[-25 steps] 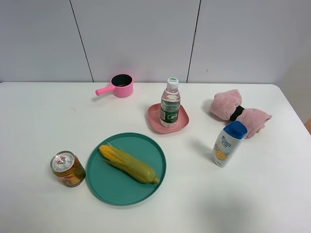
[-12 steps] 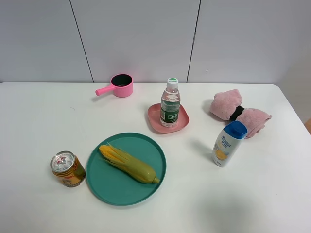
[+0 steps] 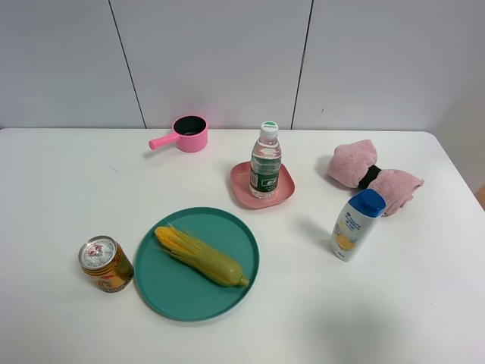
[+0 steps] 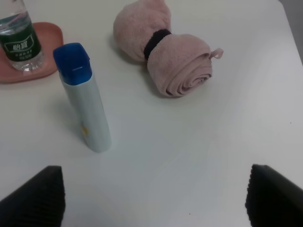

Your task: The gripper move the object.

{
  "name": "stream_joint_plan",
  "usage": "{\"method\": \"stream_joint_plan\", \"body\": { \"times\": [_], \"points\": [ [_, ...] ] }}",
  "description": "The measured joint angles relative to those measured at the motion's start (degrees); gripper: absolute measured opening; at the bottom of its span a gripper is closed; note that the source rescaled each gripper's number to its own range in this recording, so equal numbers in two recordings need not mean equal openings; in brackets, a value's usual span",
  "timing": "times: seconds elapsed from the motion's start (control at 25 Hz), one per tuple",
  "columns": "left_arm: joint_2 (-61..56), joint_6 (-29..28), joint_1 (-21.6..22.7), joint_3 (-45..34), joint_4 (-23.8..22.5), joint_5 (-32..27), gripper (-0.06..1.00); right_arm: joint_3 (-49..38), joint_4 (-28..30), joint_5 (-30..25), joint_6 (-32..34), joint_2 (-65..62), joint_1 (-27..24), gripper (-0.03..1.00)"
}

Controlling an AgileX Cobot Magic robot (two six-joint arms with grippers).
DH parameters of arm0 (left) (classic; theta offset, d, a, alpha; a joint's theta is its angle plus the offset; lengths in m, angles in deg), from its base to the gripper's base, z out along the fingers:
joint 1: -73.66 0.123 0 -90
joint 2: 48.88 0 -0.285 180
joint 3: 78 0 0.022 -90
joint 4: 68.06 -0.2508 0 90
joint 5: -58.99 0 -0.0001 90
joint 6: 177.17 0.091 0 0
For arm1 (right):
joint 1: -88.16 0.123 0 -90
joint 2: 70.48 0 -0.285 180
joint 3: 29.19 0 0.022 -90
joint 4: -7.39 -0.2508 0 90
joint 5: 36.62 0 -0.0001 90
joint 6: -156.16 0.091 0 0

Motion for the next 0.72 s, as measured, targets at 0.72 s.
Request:
{"method": "stream_joint_plan", "body": {
  "times": [0.72],
  "points": [
    [0.0, 0.0, 8.78, 0.0, 0.64, 0.0, 0.77, 0.0, 0.0, 0.0, 0.0, 0.0, 0.0, 1.0]
  ]
}}
